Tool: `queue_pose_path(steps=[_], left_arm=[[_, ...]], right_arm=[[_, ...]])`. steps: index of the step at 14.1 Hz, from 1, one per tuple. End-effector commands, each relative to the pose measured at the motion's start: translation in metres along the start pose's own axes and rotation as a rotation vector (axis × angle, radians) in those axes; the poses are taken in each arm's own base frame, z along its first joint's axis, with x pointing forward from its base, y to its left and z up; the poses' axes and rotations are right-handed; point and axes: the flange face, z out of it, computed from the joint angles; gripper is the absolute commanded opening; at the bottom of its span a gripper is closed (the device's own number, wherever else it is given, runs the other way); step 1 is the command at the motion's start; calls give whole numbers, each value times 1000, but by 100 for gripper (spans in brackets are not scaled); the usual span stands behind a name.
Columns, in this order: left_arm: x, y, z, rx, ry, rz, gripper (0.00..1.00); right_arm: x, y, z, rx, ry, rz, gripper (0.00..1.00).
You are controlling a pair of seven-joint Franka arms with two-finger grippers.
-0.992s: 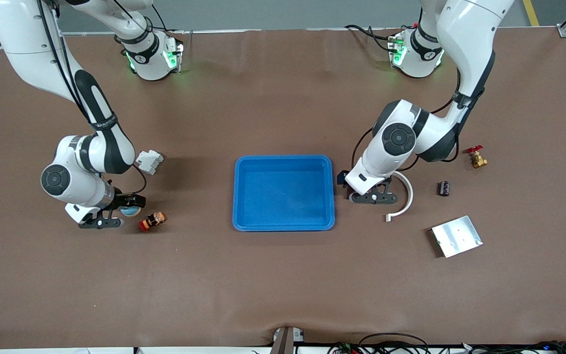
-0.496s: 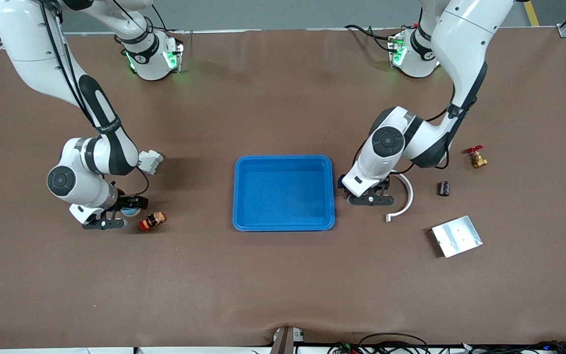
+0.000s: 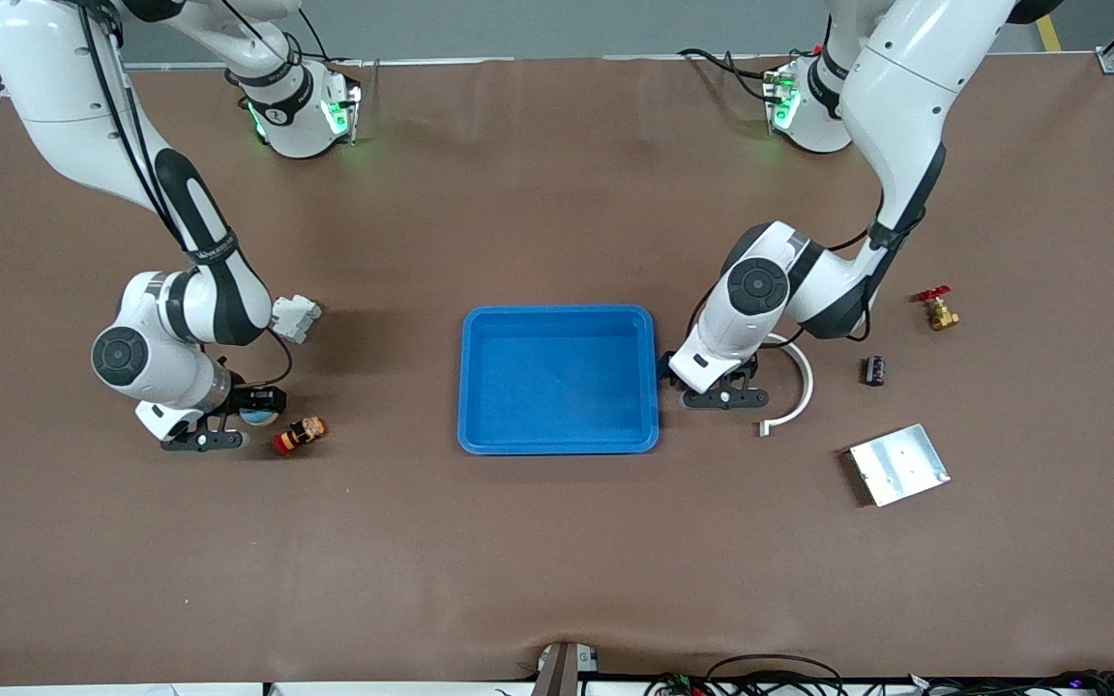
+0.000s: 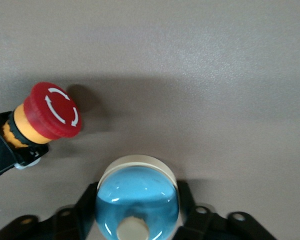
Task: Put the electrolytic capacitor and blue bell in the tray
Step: 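Close the left gripper on the capacitor while the right gripper grasps the bell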
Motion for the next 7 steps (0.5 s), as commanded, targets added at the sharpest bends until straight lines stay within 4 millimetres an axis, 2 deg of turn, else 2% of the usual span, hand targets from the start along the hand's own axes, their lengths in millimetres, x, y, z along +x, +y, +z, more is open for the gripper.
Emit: queue_pose_path(steps=[1, 2, 5, 6, 7], left_arm=[[0, 1, 2, -3, 21, -8, 100], [0, 1, 4, -3, 18, -8, 100], [-1, 0, 5, -4, 17, -11, 100], [-3, -1, 8, -1, 11, -11, 100], [-4, -2, 11, 1, 5, -25, 100]], right_arm=[[-1, 2, -4, 9, 0, 1, 41], [0, 1, -8, 11, -9, -1, 35], [12, -11, -34, 18, -55, -7, 28], [17, -20, -44, 20, -72, -17, 27], [22, -38, -63, 19, -76, 0, 23]])
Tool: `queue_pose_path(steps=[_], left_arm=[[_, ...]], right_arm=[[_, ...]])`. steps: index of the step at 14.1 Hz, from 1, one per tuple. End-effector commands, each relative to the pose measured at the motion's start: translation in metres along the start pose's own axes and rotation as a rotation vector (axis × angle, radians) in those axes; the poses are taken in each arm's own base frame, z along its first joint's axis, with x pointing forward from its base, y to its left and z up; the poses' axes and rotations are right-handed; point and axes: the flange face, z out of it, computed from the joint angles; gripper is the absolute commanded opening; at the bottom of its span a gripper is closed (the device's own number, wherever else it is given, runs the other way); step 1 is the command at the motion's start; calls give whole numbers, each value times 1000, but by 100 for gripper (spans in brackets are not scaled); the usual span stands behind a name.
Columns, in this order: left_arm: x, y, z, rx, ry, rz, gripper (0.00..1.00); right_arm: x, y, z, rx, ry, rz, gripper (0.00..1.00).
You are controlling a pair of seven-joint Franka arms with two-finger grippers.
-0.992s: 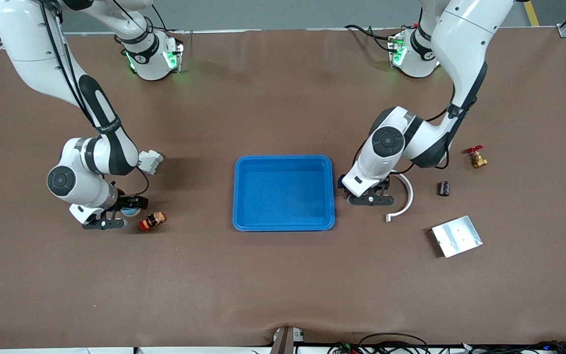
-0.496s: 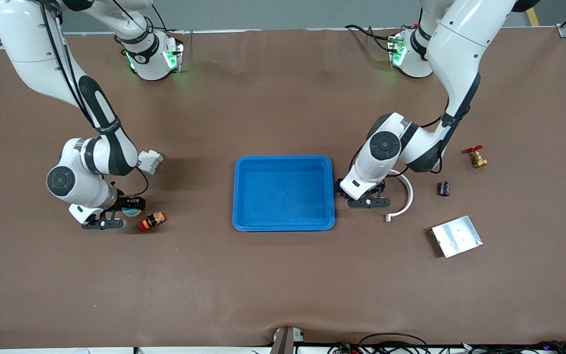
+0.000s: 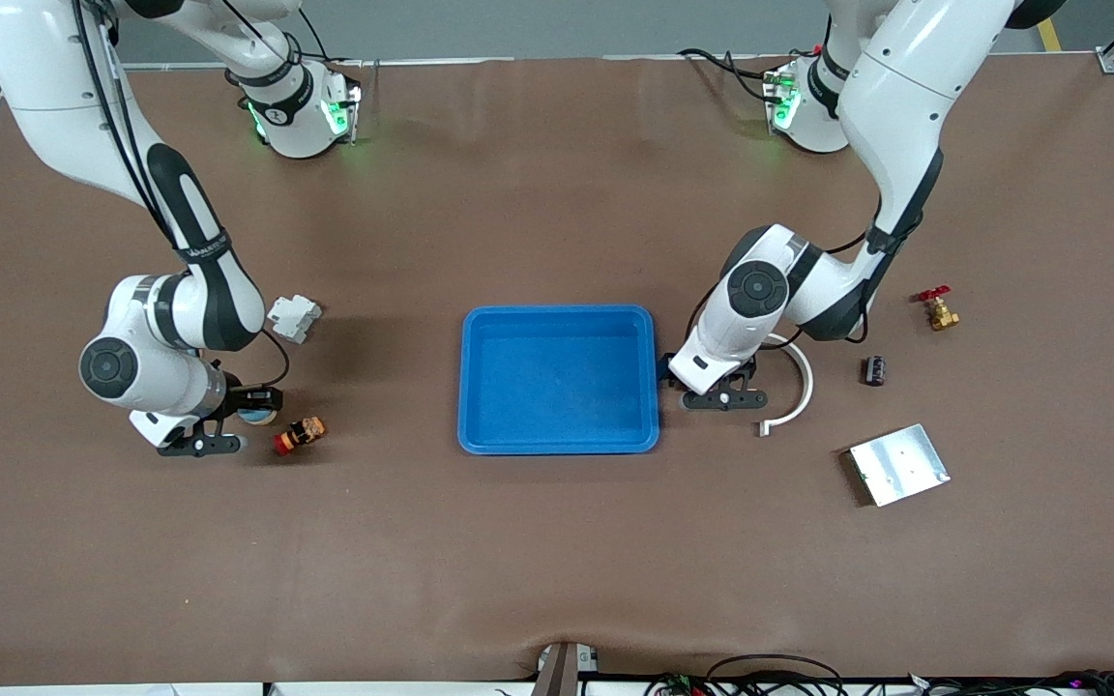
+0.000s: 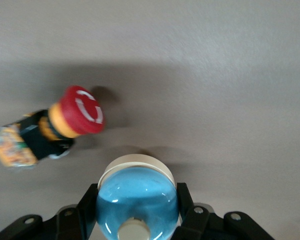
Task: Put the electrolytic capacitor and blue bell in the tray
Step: 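Close the left gripper on the capacitor while the right gripper grasps the bell, then release the bell in the tray while the left gripper carries the capacitor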
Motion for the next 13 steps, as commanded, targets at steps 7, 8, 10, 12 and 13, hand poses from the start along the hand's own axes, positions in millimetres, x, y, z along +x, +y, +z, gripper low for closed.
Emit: queue_pose_path(steps=[7, 8, 10, 12, 13], left_arm=[[-12, -3, 21, 15, -22, -30, 100], [-12, -3, 20, 15, -20, -54, 66], [-13, -4, 19, 17, -20, -72, 6], [-11, -3, 13, 17, -12, -74, 0], [-10, -3, 9, 16, -6, -78, 0]], right_arm=[[8, -212, -94, 16, 57, 184, 8], [1, -238, -94, 24, 54, 208, 7], [-16, -287, -88, 47, 41, 285, 7], [-28, -317, -78, 64, 19, 319, 7], [-31, -330, -68, 72, 11, 341, 7]])
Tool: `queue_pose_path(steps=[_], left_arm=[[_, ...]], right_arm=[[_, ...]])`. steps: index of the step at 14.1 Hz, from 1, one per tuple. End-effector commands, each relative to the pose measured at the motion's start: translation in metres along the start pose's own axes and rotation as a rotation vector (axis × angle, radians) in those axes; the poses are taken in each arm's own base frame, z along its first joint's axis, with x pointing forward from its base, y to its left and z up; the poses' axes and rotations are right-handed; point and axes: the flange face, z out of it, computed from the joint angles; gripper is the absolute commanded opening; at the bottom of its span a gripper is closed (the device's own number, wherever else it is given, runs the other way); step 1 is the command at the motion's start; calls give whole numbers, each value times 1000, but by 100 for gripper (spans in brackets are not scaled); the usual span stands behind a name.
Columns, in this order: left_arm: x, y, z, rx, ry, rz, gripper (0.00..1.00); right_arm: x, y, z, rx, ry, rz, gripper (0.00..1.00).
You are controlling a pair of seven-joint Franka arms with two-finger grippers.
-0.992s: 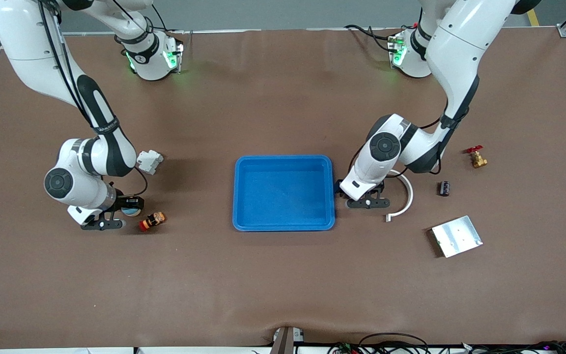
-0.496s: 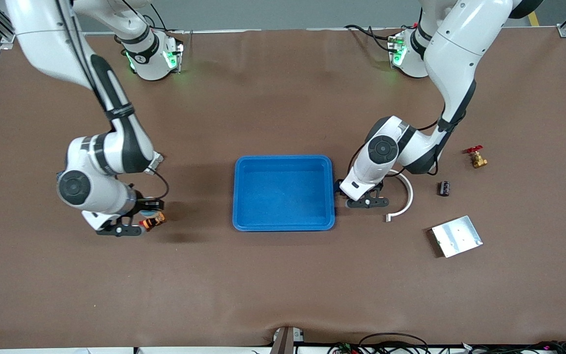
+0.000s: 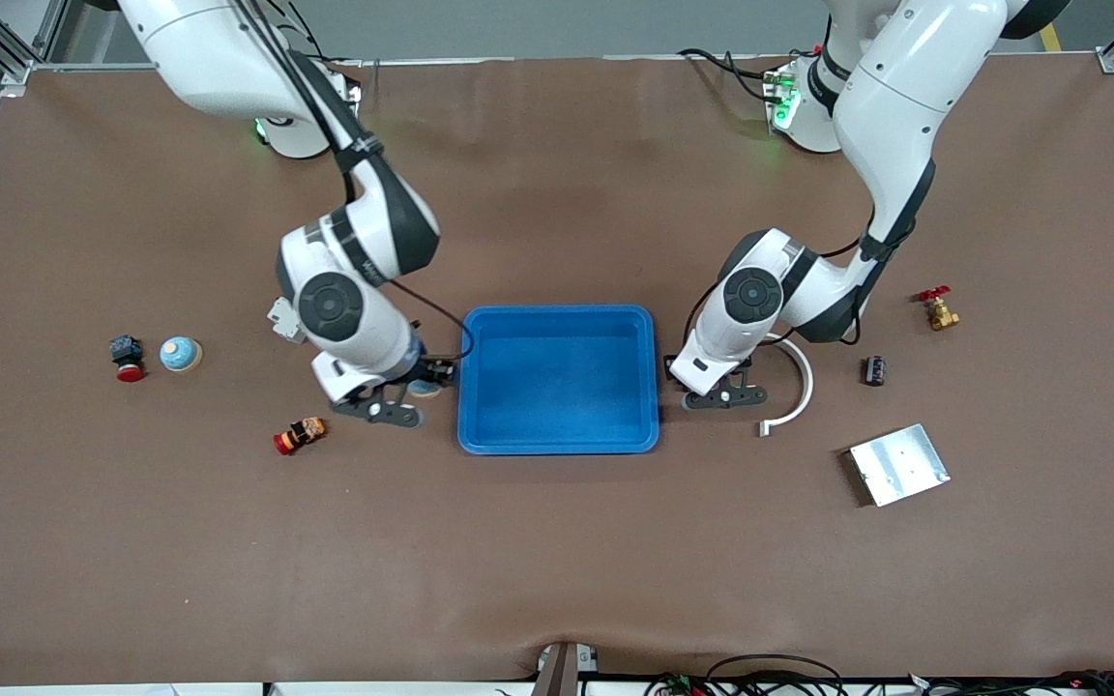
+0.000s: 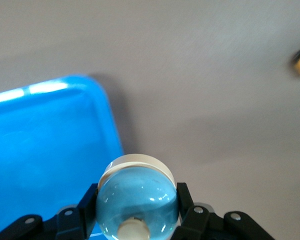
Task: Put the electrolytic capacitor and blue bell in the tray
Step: 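Release the bell in the tray while the left gripper carries the capacitor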
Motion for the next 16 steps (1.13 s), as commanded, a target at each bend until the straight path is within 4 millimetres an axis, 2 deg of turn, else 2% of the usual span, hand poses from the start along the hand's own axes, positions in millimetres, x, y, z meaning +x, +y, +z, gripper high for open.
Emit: queue_pose_path(steps=[1, 2, 6, 10, 13, 14, 16], left_arm=[[-1, -1, -11, 6, 27, -16, 0], [-1, 0, -15, 4, 33, -16, 0], [-2, 8, -32, 10, 35, -48, 0], [7, 5, -79, 8, 73, -110, 0], [17, 3, -109, 8, 76, -344, 0], [23, 5, -118, -15, 75, -433, 0], [29, 6, -127, -49, 64, -521, 0]], right_arm=[[-12, -28, 26, 33, -25, 75, 6], [-17, -39, 35, 48, -27, 80, 5], [-37, -57, 50, 40, -45, 44, 5], [-50, -67, 66, 29, -67, 33, 5], [-55, -73, 80, 31, -71, 27, 6], [-55, -72, 84, 28, -74, 29, 7], [-56, -71, 87, 24, -82, 31, 22]])
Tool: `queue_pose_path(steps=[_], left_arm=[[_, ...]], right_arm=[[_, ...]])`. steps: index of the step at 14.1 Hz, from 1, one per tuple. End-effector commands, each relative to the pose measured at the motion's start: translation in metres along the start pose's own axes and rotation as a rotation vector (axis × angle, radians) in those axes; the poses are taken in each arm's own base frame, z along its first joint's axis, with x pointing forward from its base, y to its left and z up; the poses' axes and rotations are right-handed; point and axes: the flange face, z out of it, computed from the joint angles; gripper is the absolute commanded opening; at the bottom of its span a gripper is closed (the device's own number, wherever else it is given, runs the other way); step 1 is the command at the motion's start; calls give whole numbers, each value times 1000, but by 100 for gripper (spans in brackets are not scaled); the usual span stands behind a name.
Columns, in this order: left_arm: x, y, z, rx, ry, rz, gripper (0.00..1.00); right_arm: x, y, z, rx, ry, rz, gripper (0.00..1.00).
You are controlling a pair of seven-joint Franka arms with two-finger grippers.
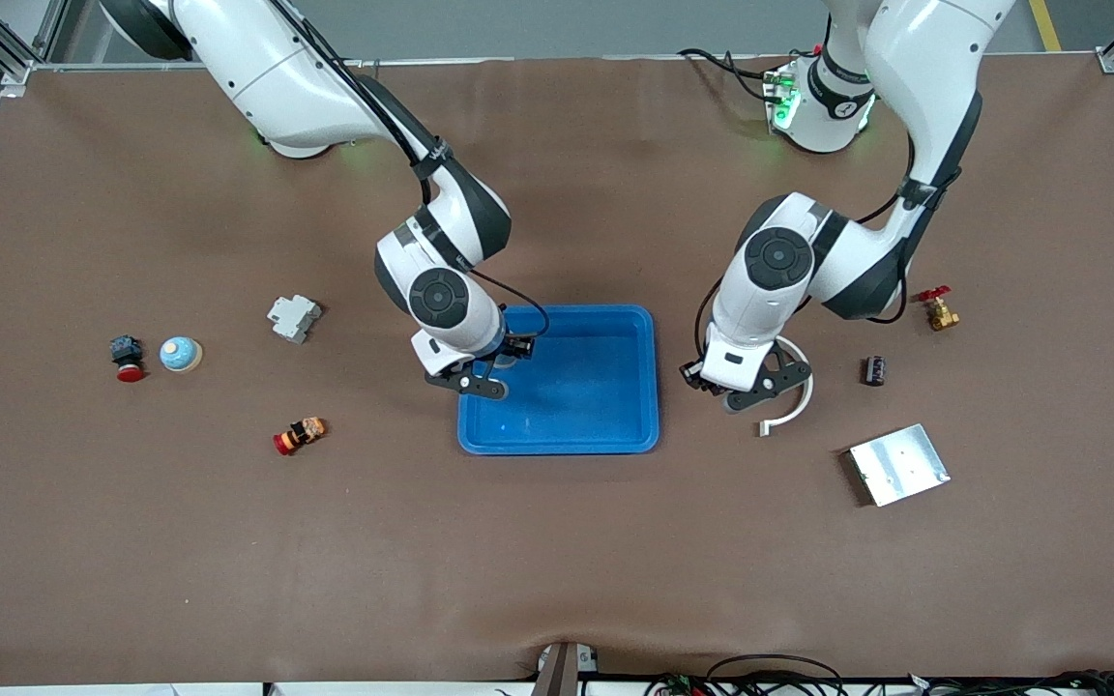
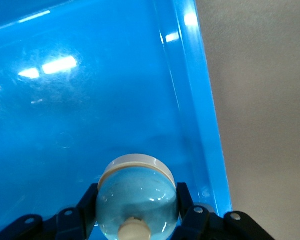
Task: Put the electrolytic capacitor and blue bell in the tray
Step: 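Release the bell in the tray while the left gripper carries the capacitor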
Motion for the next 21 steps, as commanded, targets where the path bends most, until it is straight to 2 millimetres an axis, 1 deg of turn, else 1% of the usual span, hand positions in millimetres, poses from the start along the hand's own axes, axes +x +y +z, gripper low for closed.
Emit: queue_pose_path(steps=[1, 3, 5, 6, 7, 8, 9, 10, 11, 12, 13, 15, 17, 19, 20, 21], left_arm=[[6, 4, -13, -23, -31, -103, 0], [12, 8, -22, -51, -48, -148, 0], [12, 12, -35, -67, -60, -205, 0], [7, 16, -43, -70, -57, -241, 0], [5, 17, -51, -75, -48, -271, 0], [-4, 22, -55, -81, -55, -268, 0], [-6, 25, -60, -93, -63, -303, 0], [-7, 26, -62, -92, -68, -359, 0], [-14, 30, -60, -89, -79, -395, 0], [-17, 33, -57, -83, -85, -452, 0], [-18, 33, -55, -78, -88, -511, 0], [-38, 44, -52, -69, -102, -555, 0], [-39, 43, -53, -57, -95, -574, 0], [-40, 44, -50, -48, -92, -662, 0], [-47, 47, -47, -39, -78, -701, 0], [-50, 51, -40, -31, -65, -739, 0]], right_arm=[[0, -5, 6, 2, -7, 20, 32], [-3, -8, 12, 4, -16, 15, 41], [-6, -12, 21, 17, -9, 31, 49], [-6, -13, 25, 16, -11, 37, 55], [-6, -12, 26, 15, -13, 37, 65], [-6, -12, 26, 13, -14, 39, 89], [-6, -11, 26, 11, -17, 43, 100], [-5, -10, 26, 10, -18, 46, 100], [-4, -9, 25, 11, -19, 58, 100], [-3, -8, 23, 12, -15, 71, 100], [-1, -7, 17, 13, -11, 78, 100], [7, 1, 1, 5, -6, 86, 100], [26, 24, -31, -8, -6, 97, 100], [42, 49, -62, -25, -14, 72, 100], [52, 67, -77, -31, -21, 72, 100], [63, 89, -89, -34, -28, 60, 100]])
